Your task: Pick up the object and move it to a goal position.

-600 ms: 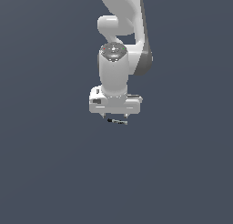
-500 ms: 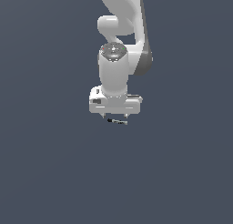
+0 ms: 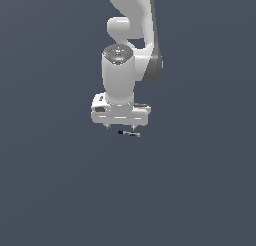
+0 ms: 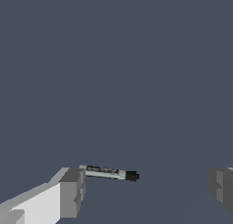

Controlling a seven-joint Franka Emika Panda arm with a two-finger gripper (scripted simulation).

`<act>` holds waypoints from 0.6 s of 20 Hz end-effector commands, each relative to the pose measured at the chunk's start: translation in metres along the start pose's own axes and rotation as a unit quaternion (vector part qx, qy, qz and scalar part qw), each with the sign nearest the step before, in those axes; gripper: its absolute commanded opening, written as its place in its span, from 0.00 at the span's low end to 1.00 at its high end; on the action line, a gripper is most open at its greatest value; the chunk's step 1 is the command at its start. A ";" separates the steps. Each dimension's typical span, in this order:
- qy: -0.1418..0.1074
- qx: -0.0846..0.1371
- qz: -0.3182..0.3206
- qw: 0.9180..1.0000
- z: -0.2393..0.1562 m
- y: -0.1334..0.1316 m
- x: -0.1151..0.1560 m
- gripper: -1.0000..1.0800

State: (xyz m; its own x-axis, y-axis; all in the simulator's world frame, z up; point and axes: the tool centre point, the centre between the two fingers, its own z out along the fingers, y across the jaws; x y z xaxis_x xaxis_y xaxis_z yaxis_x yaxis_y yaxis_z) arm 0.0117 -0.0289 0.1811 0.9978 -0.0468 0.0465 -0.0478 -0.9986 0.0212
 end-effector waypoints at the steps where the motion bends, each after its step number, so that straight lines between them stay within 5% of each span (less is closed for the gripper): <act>1: 0.001 -0.001 0.001 1.000 0.000 0.001 0.000 0.96; 12: -0.001 -0.002 -0.038 0.999 0.007 0.000 -0.003 0.96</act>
State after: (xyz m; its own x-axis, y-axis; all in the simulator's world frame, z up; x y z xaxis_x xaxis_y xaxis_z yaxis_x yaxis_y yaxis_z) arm 0.0094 -0.0288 0.1756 0.9990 0.0106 0.0434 0.0094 -0.9996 0.0264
